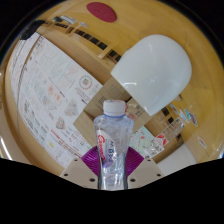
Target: Pour water
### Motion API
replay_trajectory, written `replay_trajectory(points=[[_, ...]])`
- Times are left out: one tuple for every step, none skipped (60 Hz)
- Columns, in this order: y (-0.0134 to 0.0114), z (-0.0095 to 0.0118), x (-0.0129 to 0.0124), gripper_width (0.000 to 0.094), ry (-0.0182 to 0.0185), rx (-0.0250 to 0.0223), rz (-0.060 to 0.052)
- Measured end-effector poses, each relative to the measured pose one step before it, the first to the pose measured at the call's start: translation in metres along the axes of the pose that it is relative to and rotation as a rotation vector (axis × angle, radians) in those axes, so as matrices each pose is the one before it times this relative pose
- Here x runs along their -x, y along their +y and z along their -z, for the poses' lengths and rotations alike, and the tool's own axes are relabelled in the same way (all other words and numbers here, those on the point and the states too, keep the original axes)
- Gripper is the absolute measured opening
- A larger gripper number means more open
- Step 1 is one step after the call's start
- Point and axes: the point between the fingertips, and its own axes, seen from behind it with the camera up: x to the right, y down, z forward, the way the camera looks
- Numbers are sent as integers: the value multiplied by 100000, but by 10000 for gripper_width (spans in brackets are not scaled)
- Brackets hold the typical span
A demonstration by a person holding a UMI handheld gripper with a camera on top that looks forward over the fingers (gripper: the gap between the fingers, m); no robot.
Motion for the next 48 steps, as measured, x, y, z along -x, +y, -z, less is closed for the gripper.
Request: replay_trajectory(points=[[-180, -4, -215, 279, 544, -152, -323], [-87, -38, -203, 280, 463, 61, -298], [-18, -40, -97, 280, 105, 186, -400], [10, -41, -18, 280, -4, 375, -410], [54, -68, 6, 281, 118, 357, -397], [278, 229, 29, 279, 592, 12, -112], [106, -163, 2, 278, 437, 412, 132], [161, -171, 94, 279, 309, 623, 399], [223, -125, 149, 279, 214, 747, 762], [345, -167, 280, 278, 406, 635, 1034], [261, -148, 132, 279, 194, 963, 1367], [326, -145, 276, 280, 398, 1016, 1808], [326, -168, 344, 279, 415, 1030, 2376], [350, -188, 433, 281, 309, 1054, 2863], [352, 46, 652, 279, 410, 1172, 3359], [300, -321, 437, 280, -182, 1328, 3858], [328, -235, 578, 281, 382, 1310, 4140], [415, -366, 707, 280, 819, 965, 4824], [211, -267, 627, 280, 326, 1184, 5064], [148, -200, 639, 281, 389, 1094, 5286], [4, -241, 707, 282, 404, 975, 5747], [11, -187, 689, 281, 548, 861, 6160], [-107, -163, 647, 281, 756, 771, 6684], [-183, -168, 686, 281, 725, 586, 7121], [-246, 158, 705, 280, 763, 592, 7479], [-290, -177, 552, 281, 929, 393, 7752], [-256, -143, 517, 281, 1142, -131, 7678], [-567, -28, 352, 281, 1224, 69, 7773], [-629, 31, 338, 282, 1190, -153, 7806], [-753, 44, 302, 281, 1071, -499, 7463], [-823, 97, 268, 281, 1017, -701, 7079], [-850, 285, 156, 282, 786, -886, 6569], [-1136, 229, -161, 281, 55, -652, 6017], [-405, 51, 587, 281, 2142, -1417, 6035], [-854, 209, -57, 282, 1145, -914, 5764], [-850, 195, -148, 281, 1342, -910, 5729], [-764, 261, -216, 281, 1364, -849, 5592], [-696, 229, -310, 282, 1385, -682, 5683], [-590, 250, -349, 280, 1481, -544, 5737], [-517, 193, -441, 280, 1638, -354, 5646], [-424, 236, -554, 281, 1739, -73, 5497], [-300, 159, -968, 280, 1070, -125, 5210], [-111, 145, -503, 280, 1543, 466, 4861], [-80, 157, -693, 281, 1767, 460, 4691], [93, 212, -710, 280, 1762, 867, 4633], [257, 182, -703, 279, 1835, 1067, 4360], [386, 139, -746, 282, 1903, 1232, 4146], [480, 109, -774, 280, 1818, 1269, 3864]])
